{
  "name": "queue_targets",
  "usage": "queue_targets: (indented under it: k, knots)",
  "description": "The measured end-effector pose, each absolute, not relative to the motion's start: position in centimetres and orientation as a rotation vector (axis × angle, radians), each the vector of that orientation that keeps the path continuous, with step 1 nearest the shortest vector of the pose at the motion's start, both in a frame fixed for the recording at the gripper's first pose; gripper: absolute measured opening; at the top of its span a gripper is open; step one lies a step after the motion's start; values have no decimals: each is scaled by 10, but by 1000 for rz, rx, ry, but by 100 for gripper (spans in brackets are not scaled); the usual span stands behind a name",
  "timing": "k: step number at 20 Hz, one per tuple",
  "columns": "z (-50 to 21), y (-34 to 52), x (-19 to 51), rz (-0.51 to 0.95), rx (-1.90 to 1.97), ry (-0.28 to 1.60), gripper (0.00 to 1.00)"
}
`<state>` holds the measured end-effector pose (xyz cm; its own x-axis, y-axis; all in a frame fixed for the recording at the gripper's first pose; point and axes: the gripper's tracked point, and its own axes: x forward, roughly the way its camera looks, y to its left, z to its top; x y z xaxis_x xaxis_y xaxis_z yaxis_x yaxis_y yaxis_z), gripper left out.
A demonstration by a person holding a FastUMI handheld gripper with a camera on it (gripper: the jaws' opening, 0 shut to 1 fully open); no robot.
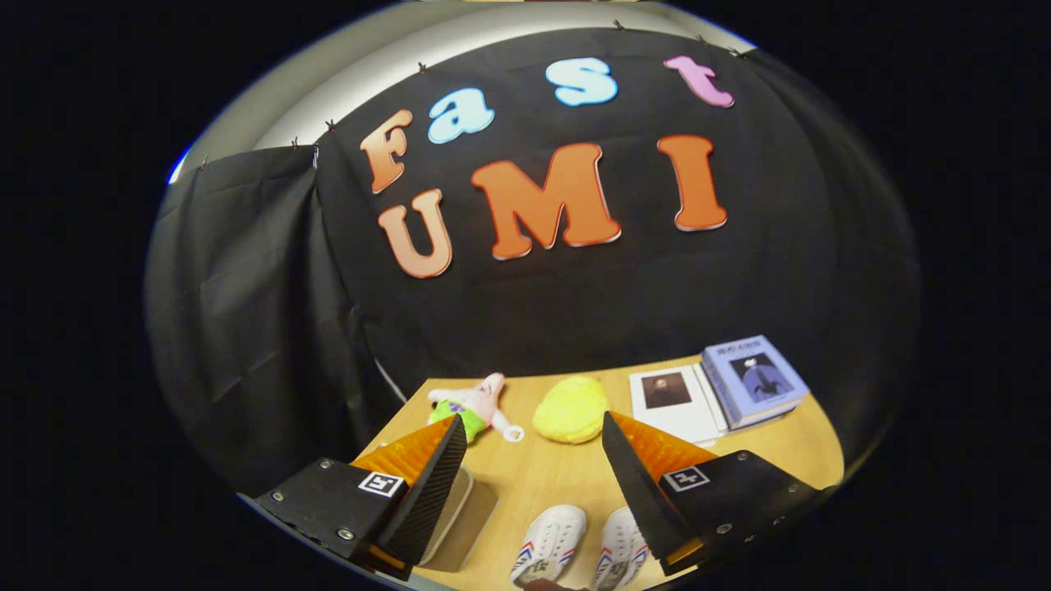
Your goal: Open the storage box then place both shoes into the box .Put the left shoe in first, then the right shoe, with the right side of both shoes facing outward in a uniform manner.
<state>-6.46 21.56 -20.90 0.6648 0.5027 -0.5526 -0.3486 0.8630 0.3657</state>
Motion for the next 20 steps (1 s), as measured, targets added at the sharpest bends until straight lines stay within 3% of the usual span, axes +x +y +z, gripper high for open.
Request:
queue_targets:
  k: [12, 20]
  knots:
    - [-334, 315, -170, 702, 556, 1287, 99]
    - [-383, 353, -194, 726, 726, 1447, 99]
